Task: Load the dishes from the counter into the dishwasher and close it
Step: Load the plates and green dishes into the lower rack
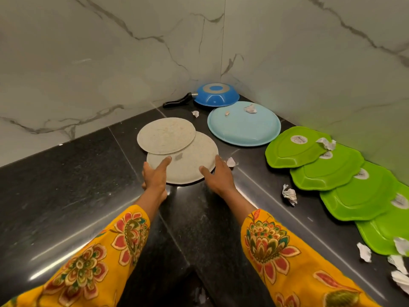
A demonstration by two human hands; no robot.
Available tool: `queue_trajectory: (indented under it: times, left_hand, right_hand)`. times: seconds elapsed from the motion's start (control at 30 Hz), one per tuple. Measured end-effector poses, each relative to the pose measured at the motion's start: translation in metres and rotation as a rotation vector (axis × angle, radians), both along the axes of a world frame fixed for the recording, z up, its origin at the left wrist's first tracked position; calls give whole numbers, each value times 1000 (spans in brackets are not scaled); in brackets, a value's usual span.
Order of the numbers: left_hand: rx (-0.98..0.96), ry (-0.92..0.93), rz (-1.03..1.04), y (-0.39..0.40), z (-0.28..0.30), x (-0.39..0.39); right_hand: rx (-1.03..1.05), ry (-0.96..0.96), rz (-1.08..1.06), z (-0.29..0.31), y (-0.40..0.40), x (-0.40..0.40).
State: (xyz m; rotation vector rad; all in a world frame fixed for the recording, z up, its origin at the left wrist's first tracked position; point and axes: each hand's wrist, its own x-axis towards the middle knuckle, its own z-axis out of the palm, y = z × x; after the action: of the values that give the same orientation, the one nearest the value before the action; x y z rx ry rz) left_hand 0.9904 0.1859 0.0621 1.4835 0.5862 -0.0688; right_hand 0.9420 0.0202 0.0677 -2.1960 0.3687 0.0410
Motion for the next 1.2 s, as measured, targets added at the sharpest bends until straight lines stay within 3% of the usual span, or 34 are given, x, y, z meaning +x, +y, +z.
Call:
queue_trajectory:
  times: [0.27, 0.7, 0.9, 1.2]
  left_hand:
    - [188, 75, 45, -13, 5, 2]
    - [220, 65, 52, -12, 2, 5]
    - [287, 60, 63, -17, 8, -4]
    - [238, 30, 28, -15, 9, -10]
  right_hand:
    - [27, -8, -58, -8, 1, 5]
    - [331, -56, -174, 2, -11, -3]
    - [295, -54, -167, 0, -10, -5]
    - [276, -27, -184, 0, -13, -19]
